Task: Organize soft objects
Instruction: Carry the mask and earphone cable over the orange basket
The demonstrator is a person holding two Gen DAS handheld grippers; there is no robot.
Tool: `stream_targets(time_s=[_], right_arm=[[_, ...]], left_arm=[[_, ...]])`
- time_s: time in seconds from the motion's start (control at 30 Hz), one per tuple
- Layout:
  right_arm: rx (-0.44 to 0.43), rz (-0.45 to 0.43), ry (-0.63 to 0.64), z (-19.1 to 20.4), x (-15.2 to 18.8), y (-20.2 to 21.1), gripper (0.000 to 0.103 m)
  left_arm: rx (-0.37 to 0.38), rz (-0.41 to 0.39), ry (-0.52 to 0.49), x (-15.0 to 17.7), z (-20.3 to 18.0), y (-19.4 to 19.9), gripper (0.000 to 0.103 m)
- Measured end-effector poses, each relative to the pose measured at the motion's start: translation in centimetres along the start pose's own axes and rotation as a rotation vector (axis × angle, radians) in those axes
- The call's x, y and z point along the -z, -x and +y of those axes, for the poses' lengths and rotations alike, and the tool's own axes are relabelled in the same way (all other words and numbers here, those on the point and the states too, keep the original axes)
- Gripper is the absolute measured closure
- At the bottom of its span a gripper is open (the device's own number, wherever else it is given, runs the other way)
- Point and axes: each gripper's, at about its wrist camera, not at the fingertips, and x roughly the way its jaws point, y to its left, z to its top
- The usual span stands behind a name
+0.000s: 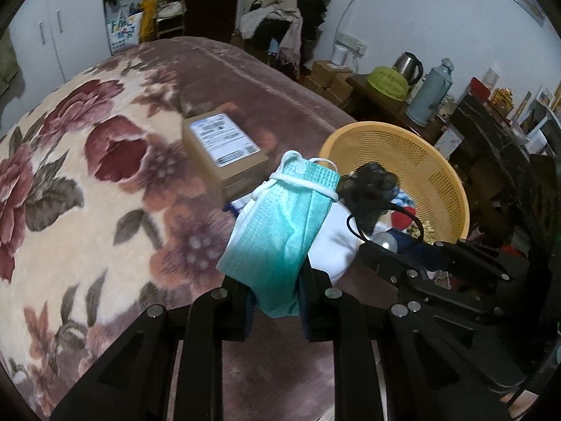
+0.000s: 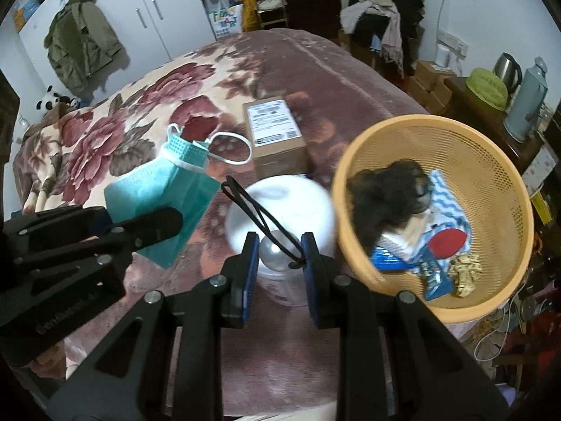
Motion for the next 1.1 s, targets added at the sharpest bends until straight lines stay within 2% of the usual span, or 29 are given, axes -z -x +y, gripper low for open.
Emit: stream_targets(time_s=[0.7,1.1], right_arm=[[0.101,-0.014,-0.191,-12.8,0.2,1.8,0.078],[0.138,-0.030,-0.284,-18.0,-0.1,2.1,0.078]], left_arm=[[0.128,0.052,-0.163,-4.2,-12.8,-5.8,0.084],[0.176,0.101,-0.184,-5.3,-17.2,-9.8,0.084]])
